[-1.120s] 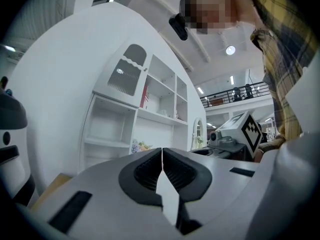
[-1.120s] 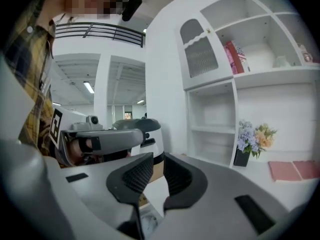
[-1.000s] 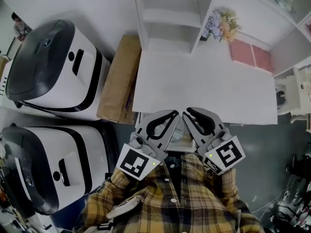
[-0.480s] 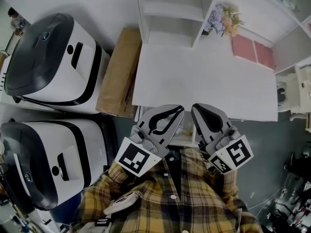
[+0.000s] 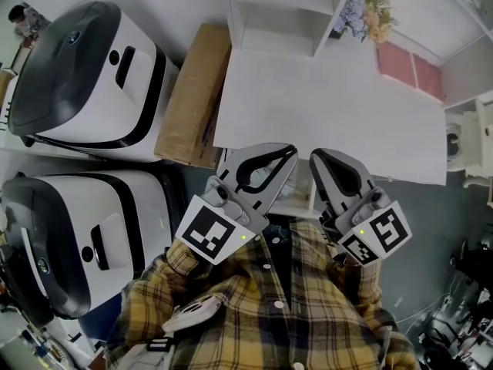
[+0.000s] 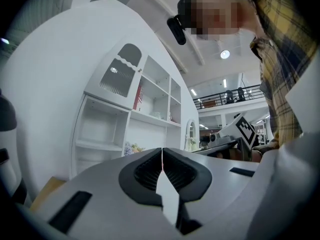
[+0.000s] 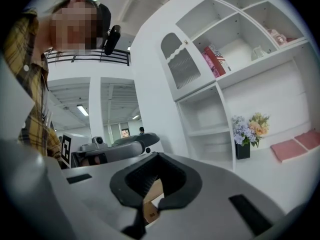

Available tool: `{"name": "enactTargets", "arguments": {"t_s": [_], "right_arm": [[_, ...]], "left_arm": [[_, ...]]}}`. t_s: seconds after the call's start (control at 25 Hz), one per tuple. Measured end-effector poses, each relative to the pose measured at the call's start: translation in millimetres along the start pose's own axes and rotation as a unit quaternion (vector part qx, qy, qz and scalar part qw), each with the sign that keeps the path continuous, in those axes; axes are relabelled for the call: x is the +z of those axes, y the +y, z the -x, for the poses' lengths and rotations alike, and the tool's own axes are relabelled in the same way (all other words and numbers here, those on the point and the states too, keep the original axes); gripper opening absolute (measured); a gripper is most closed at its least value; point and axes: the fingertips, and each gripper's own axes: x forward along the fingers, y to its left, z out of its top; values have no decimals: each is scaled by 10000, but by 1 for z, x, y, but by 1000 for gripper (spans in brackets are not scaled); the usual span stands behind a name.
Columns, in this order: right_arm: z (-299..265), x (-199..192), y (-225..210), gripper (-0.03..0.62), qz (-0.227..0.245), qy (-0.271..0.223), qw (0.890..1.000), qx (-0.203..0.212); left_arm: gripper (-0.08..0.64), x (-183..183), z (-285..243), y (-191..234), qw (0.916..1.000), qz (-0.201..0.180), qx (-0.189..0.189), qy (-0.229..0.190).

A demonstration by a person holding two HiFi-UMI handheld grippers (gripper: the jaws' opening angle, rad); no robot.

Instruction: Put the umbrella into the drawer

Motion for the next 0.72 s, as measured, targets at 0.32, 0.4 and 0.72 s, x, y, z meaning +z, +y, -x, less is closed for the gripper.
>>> {"name": "enactTargets", "arguments": {"t_s": [0.32,0.4,0.72], "right_arm": [[2,0,6,17,12,6,9999,116],[2,1,6,17,67,2,9999,95],[3,-3,4,17,168,63,9998,12]], "left_arm": [[25,0,3,-5,9999,28,-101,61],[25,2,3,-5,9999,28,-145,51],[25,4,3,-8,9994,-52,-351,50]]}}
